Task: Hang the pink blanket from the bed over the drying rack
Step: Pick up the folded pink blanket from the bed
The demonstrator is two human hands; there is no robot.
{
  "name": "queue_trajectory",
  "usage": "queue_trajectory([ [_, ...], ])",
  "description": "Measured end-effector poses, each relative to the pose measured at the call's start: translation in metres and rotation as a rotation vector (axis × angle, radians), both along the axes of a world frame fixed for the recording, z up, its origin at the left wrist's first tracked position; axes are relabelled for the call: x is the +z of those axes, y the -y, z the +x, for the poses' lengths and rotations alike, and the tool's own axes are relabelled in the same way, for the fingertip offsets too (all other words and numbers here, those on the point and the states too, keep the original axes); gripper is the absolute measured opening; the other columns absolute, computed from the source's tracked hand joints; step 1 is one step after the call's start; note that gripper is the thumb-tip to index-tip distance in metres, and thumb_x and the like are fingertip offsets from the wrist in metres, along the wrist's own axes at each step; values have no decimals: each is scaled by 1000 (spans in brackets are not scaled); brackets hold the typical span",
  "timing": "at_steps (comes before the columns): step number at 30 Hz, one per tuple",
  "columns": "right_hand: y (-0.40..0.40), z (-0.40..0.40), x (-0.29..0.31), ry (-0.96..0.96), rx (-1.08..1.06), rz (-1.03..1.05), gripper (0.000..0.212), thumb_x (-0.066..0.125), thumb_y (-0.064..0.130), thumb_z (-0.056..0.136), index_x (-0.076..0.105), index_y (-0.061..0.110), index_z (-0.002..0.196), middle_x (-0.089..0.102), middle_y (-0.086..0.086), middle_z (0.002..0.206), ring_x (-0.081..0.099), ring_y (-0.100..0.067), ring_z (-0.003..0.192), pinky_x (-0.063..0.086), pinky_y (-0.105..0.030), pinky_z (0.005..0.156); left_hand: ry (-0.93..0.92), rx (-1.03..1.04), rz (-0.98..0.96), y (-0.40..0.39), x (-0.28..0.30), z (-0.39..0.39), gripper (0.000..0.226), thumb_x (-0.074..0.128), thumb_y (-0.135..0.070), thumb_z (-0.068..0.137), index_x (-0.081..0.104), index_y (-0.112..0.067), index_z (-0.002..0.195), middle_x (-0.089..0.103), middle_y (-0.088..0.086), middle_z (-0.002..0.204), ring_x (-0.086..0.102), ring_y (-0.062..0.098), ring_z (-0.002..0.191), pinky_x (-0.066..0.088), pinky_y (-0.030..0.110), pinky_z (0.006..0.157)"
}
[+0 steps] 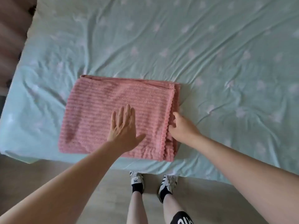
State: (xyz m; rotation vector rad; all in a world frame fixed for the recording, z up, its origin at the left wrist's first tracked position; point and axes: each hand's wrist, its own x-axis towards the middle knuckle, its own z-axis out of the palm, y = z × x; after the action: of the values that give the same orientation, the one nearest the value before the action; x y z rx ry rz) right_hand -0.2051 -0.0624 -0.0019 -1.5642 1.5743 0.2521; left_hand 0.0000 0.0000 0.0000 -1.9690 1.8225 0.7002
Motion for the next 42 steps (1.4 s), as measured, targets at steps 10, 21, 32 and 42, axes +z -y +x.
queue_trajectory([
  [10, -26, 14, -77, 246, -585, 357, 32, 69, 31, 67, 64, 13, 94, 73, -12, 94, 72, -31, 90, 59, -52, 85, -547, 685, 419, -20, -53, -15, 45, 58, -56, 89, 67, -12, 89, 44, -5, 58, 31, 10, 47, 29, 23, 48],
  [21, -15, 48, -9, 602, -377, 478, 27, 58, 4, 76, 74, 23, 84, 71, -2, 82, 66, -18, 81, 57, -34, 72, -708, 732, 194, -3, 4, -12, 60, 88, -29, 66, 55, -7, 112, 68, 1, 103, 66, 13, 89, 58, 31, 78],
  [32, 22, 65, 154, 730, -164, 229, 38, 54, -16, 82, 76, 12, 95, 70, 18, 61, 64, 2, 64, 53, -13, 67, -787, 760, 99, 48, 162, 1, 52, 66, 2, 57, 67, -5, 108, 74, 16, 94, 72, 30, 89, 61, 44, 81],
  [42, 58, 19, 315, 566, -87, -281, 33, 61, 26, 61, 67, 26, 94, 75, 3, 90, 70, -19, 94, 53, -44, 89, -848, 706, -402, 115, 363, -23, 39, 31, 17, 84, 64, -2, 91, 59, 10, 63, 56, 14, 46, 42, 18, 43],
])
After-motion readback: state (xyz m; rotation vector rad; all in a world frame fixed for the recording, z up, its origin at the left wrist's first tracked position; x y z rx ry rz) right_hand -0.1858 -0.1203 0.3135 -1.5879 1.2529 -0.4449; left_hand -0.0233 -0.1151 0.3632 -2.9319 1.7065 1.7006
